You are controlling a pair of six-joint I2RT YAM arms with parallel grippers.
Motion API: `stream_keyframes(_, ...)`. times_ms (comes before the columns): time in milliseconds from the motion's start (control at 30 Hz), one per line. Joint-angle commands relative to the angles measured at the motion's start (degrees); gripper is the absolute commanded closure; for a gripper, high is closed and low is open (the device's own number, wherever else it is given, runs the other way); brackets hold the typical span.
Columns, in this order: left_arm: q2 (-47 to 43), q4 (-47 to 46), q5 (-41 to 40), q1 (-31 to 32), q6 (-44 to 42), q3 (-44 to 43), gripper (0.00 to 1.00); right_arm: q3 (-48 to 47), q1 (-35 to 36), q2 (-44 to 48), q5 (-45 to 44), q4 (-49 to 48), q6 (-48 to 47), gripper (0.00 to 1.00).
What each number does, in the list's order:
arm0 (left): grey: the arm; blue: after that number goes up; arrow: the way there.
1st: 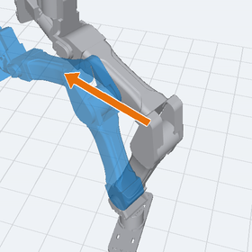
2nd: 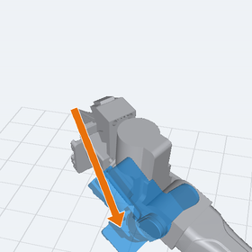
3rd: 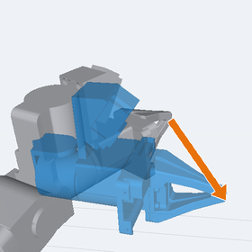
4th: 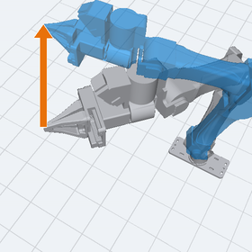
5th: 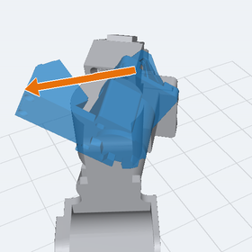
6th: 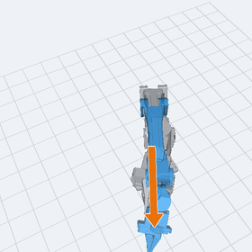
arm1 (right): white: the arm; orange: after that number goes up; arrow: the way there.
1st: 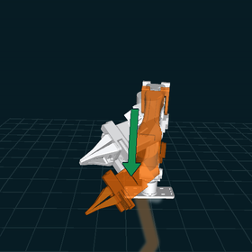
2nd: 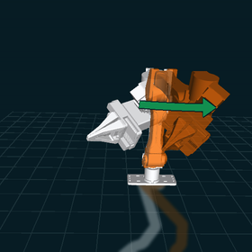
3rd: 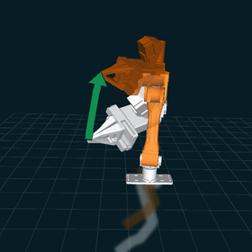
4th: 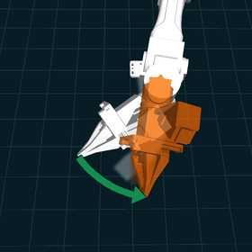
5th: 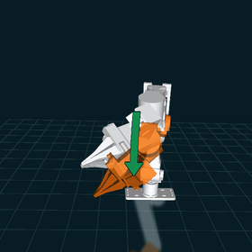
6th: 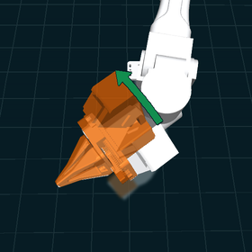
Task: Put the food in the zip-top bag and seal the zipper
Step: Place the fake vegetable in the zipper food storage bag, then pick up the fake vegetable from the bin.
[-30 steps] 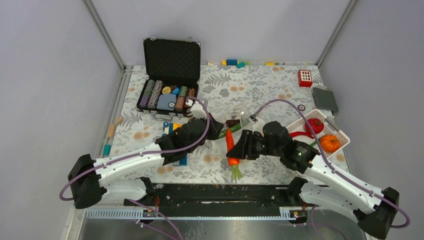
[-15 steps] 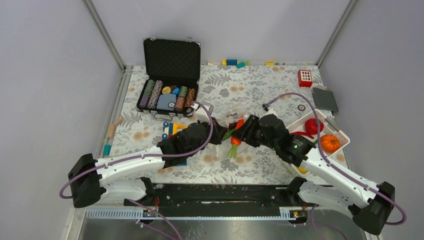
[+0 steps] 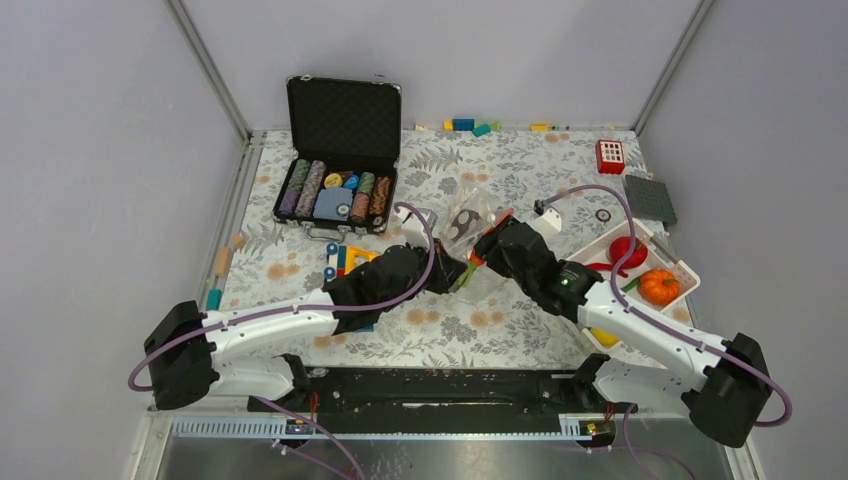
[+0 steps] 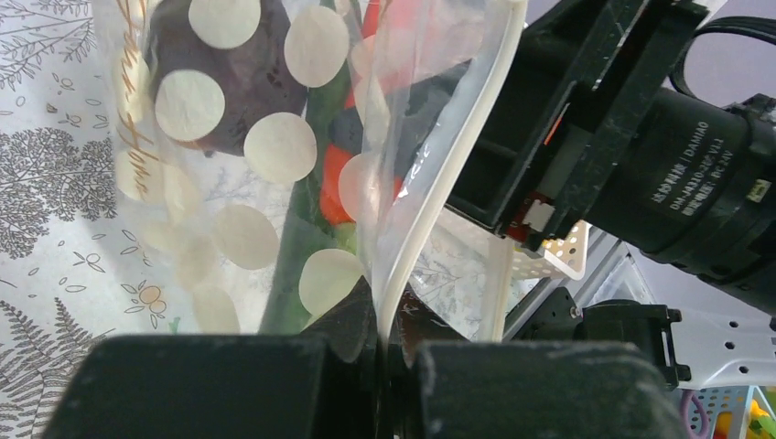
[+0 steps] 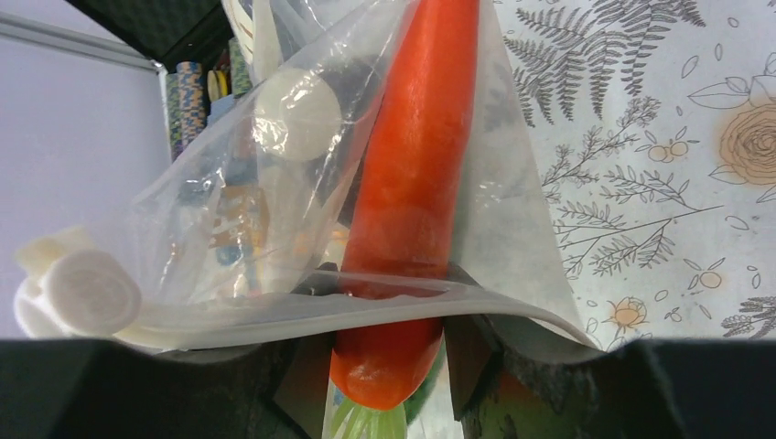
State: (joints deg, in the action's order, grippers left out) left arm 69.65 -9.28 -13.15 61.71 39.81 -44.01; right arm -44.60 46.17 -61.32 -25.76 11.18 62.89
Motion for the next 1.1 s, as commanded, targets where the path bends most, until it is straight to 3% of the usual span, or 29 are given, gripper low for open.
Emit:
stream_keyframes(0, 0.6, -2.65, 2.22, 0.51, 1.34, -3.25, 1.0, -1.72, -0.29, -2.46, -6.01, -2.74, 0.1, 0.58)
stream_keyframes(233, 4.14, 13.28, -13.64, 0.27, 9.08, -11.56, 1.0, -0.29, 3.36, -5.61, -4.85, -6.88, -15.25, 0.35)
stream_keyframes(367, 5.99, 14.8, -14.62, -0.33, 10.49, -12.81, 1.0, 0.67, 3.75, -5.7, -2.08, -8.33, -20.64, 0.1)
stream_keyframes(467, 6.14, 14.44, -14.85, -0.9, 10.98, -12.31, 1.0, 0.93, 3.75, -3.55, 2.32, -10.15, -25.48, 0.01)
stream_keyframes(700, 5.32, 12.61, -12.61, -3.62, 11.85, -9.5, 1.0, -0.29, 3.55, 5.4, 5.47, -5.62, -29.92, 0.0)
stream_keyframes(833, 5.25, 10.84, -11.27, -4.58, 11.4, -8.66, 1.0, -2.6, 0.87, 11.0, 3.39, 5.81, -28.1, 0.0)
stream_keyframes(967, 4.87, 9.57, -10.6, -4.76, 10.37, -7.95, 1.0, -3.21, -5.66, 16.09, -2.78, 18.68, -21.58, 0.0)
stream_keyframes(1067, 4.33, 7.08, -9.61, -4.83, 9.84, -6.82, 1.0, 0.06, -15.75, 20.3, -4.41, 24.63, -15.63, 0.0)
